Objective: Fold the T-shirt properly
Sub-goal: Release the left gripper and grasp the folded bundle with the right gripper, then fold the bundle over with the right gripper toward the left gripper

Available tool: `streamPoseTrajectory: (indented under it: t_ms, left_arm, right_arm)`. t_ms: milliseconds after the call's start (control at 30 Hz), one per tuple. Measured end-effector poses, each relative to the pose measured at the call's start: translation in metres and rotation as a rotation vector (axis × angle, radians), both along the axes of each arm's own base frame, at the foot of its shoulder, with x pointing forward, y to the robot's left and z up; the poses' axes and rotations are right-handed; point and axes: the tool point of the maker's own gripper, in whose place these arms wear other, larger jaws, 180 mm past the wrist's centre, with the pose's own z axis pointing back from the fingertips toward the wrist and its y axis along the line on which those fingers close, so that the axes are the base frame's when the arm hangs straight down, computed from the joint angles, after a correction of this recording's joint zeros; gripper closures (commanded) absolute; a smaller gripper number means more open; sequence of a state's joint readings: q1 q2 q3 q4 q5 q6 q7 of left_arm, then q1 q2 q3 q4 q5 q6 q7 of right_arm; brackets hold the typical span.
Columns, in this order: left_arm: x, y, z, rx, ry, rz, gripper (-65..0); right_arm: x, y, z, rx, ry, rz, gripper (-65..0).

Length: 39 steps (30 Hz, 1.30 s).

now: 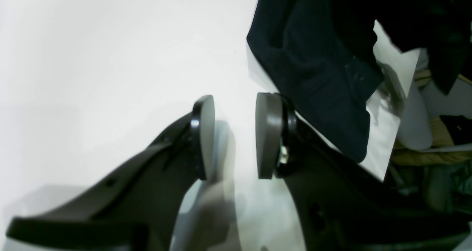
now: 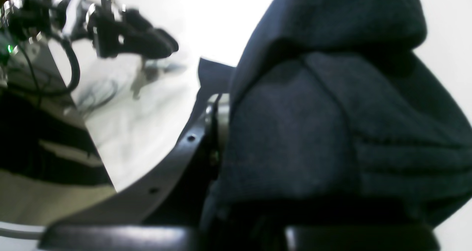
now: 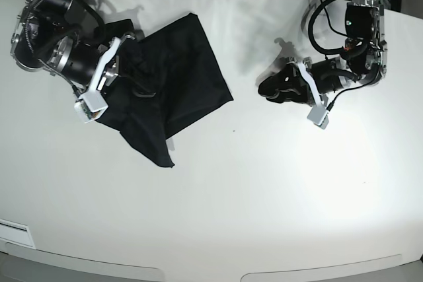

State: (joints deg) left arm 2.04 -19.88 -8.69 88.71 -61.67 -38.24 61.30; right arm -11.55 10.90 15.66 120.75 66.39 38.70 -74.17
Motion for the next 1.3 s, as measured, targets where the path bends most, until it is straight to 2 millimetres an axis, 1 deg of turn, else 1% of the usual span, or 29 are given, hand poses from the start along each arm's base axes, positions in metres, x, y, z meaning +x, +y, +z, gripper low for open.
streamPoseTrajectory:
  t_ms: [33, 67, 133, 167, 200, 233, 300, 367, 467, 533, 667, 733, 800, 867, 967, 1100, 1167, 1233, 1300]
  left_arm:
    - [0.0, 0.0, 0.0, 0.0, 0.0, 0.0, -21.0]
    - [0.0, 0.0, 0.0, 0.0, 0.0, 0.0, -21.0]
    - [0.0, 0.0, 0.0, 0.0, 0.0, 0.0, -21.0]
    - [0.0, 0.0, 0.0, 0.001, 0.0, 0.0, -21.0]
    - [0.0, 0.001, 0.0, 0.001, -0.001, 0.001, -21.0]
    - [0.001, 0.001, 0.001, 0.002, -0.004, 0.002, -21.0]
    - [0.004, 0.004, 0.003, 0.008, -0.013, 0.003, -21.0]
    - [0.008, 0.007, 0.005, 0.024, -0.025, 0.005, -21.0]
    - [0.01, 0.008, 0.007, 0.023, -0.035, 0.01, -21.0]
    - [0.009, 0.009, 0.006, 0.025, -0.032, 0.01, -21.0]
    - [0.01, 0.009, 0.006, 0.026, -0.035, 0.011, -21.0]
    - [0.01, 0.009, 0.006, 0.026, -0.034, 0.011, -21.0]
    - [0.01, 0.009, 0.006, 0.025, -0.035, 0.012, -21.0]
    - [0.01, 0.009, 0.006, 0.025, -0.035, 0.011, -21.0]
    - [0.01, 0.009, 0.006, 0.026, -0.035, 0.011, -21.0]
    - [0.01, 0.009, 0.007, 0.025, -0.035, 0.011, -21.0]
    - [0.01, 0.009, 0.007, 0.025, -0.035, 0.011, -21.0]
    - [0.01, 0.009, 0.006, 0.026, -0.035, 0.011, -21.0]
    - [0.01, 0.009, 0.007, 0.025, -0.035, 0.011, -21.0]
  right_arm:
    - [-0.002, 0.006, -0.004, -0.012, 0.009, 0.017, -1.8]
    - [-0.004, 0.013, -0.008, -0.023, 0.016, 0.038, -9.5]
    - [-0.008, 0.027, -0.014, -0.032, 0.024, 0.081, -30.2]
    - [-0.009, 0.035, -0.017, -0.042, 0.021, 0.099, -39.4]
    - [-0.011, 0.042, -0.019, -0.055, 0.013, 0.121, -45.7]
    - [-0.011, 0.047, -0.021, -0.077, -0.004, 0.142, -48.3]
    - [-0.01, 0.049, -0.029, -0.167, -0.034, 0.184, -48.3]
    - [-0.005, 0.05, -0.033, -0.24, -0.061, 0.212, -48.2]
    - [-0.007, 0.06, -0.03, -0.243, -0.08, 0.263, -48.2]
    - [-0.017, 0.071, -0.029, -0.208, -0.068, 0.306, -48.0]
    - [-0.04, 0.101, -0.016, -0.069, -0.048, 0.415, -47.8]
    - [-0.048, 0.109, -0.016, -0.058, -0.042, 0.447, -47.8]
    - [-0.051, 0.113, -0.02, -0.078, -0.043, 0.462, -47.8]
    - [-0.049, 0.117, -0.025, -0.119, -0.062, 0.46, -47.8]
    - [-0.042, 0.122, -0.026, -0.161, -0.131, 0.446, -47.8]
    - [-0.025, 0.12, -0.034, -0.281, -0.248, 0.4, -47.8]
    - [-0.023, 0.122, -0.032, -0.285, -0.28, 0.395, -47.8]
    - [-0.033, 0.133, -0.03, -0.25, -0.28, 0.43, -47.8]
    - [-0.051, 0.149, -0.027, -0.192, -0.265, 0.493, -47.8]
